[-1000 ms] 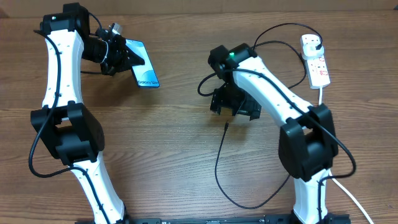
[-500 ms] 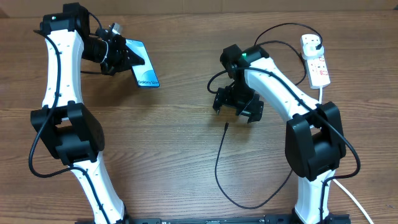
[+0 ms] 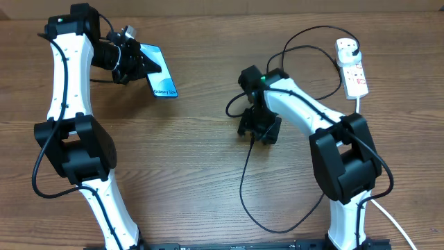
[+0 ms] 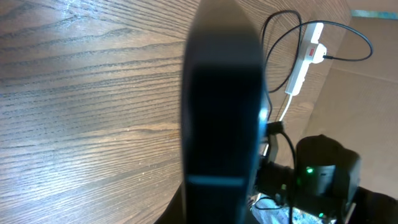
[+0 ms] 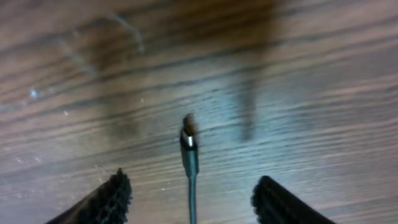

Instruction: Plug charger to phone and switch on socket

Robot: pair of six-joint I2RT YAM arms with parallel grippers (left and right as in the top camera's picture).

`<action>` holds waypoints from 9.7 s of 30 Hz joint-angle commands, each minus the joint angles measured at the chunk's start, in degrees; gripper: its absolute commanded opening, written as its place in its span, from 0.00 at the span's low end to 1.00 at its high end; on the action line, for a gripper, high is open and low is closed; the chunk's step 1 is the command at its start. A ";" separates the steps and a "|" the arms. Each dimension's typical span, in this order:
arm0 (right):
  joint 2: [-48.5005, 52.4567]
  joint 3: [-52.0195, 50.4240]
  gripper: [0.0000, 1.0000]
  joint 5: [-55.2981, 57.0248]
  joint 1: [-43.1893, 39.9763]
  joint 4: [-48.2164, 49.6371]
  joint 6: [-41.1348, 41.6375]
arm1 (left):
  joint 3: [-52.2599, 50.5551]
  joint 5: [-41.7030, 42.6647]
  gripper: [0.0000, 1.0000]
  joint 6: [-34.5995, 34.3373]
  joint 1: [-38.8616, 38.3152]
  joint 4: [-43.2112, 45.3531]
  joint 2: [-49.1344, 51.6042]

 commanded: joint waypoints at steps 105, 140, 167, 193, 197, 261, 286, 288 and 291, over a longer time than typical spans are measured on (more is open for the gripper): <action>-28.52 -2.93 0.04 -51.12 -1.46 5.01 -31.87 | 1.03 36.28 0.04 18.91 -8.92 -7.76 -0.92; -23.26 -3.06 0.04 -49.46 -6.25 10.29 -27.65 | 1.05 35.01 0.04 25.35 -11.37 -12.66 -1.22; -21.35 -3.17 0.04 -62.55 -3.61 13.92 -35.04 | 1.05 37.09 0.04 22.53 -11.45 -12.66 -1.22; -19.65 -3.17 0.04 -61.90 -6.62 17.14 -31.17 | 1.05 39.43 0.04 22.99 -11.50 -12.66 -1.22; -18.75 -3.17 0.04 -66.40 -6.60 18.86 -31.65 | 1.05 39.36 0.04 23.02 -11.50 -12.66 -1.22; -18.43 -3.17 0.04 -66.62 -4.79 26.77 -23.71 | 1.05 39.32 0.04 23.21 -11.50 -12.66 -1.22; -18.43 -3.17 0.04 -66.58 -5.22 27.21 -24.20 | 1.05 39.45 0.04 24.61 -11.50 -12.66 -1.22; -18.43 -3.17 0.04 -66.60 -5.57 27.26 -24.20 | 1.05 39.45 0.04 25.03 -11.50 -12.66 -1.22; -18.43 -3.17 0.04 -66.60 -5.88 27.21 -24.20 | 1.05 40.11 0.04 25.18 -11.50 -12.66 -1.22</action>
